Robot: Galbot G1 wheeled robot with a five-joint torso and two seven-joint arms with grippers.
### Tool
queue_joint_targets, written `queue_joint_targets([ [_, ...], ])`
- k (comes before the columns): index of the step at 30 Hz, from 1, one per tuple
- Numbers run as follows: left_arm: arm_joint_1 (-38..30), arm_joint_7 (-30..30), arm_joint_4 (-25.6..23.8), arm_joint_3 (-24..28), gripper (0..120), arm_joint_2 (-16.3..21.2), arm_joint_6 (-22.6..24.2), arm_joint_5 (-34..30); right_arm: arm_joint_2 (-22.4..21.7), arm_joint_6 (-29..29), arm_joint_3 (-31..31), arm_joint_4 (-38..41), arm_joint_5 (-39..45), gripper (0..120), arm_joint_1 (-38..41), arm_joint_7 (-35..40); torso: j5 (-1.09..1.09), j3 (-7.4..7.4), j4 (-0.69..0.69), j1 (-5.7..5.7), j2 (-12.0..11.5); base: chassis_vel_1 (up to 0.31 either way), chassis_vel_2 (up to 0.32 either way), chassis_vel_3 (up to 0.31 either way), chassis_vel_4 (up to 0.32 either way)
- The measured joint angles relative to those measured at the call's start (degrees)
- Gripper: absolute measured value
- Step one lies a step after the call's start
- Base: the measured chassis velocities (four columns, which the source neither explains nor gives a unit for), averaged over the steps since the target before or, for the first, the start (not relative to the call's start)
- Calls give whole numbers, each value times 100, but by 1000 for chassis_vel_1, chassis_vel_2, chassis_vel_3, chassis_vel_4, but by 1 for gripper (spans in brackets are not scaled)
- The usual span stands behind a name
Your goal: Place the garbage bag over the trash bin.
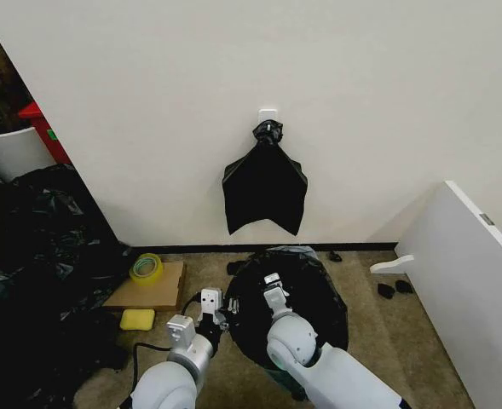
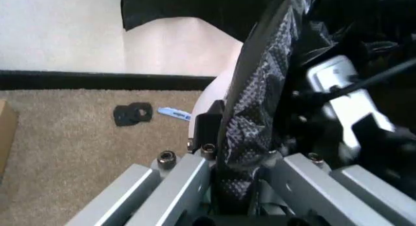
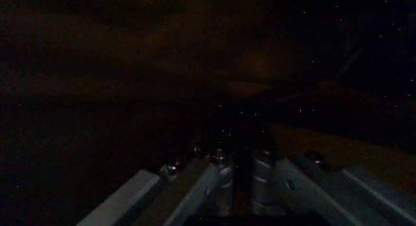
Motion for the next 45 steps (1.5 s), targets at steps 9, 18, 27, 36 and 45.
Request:
queue_joint_targets([
  [9, 50, 78, -9, 17, 0, -9, -10, 96, 96, -21, -155, 68, 17, 0, -23, -231, 0, 0, 0, 0, 0, 0, 0, 0, 0],
  [18, 75, 117, -21, -14, 0, -6, -53, 243, 47, -34, -223, -214, 5, 0, -9, -79, -1, 0, -1, 0, 0, 0, 0, 0, 0],
  [27, 91, 126, -21, 13, 0, -21, -54, 242, 336, -8, -179, -423, 116, 0, 157, -158, 1, 0, 2, 0, 0, 0, 0, 0, 0],
  [36, 75, 120, 2, -23, 0, -20, -53, 232, -3, -27, 7, -419, -67, 0, 53, -268, 1, 0, -1, 0, 0, 0, 0, 0, 0],
  [45, -108, -247, 194, -229, 0, -193, 139, -423, -526, -18, 3, 1061, 544, 13, -116, -911, 0, 0, 1, 0, 0, 0, 0, 0, 0],
])
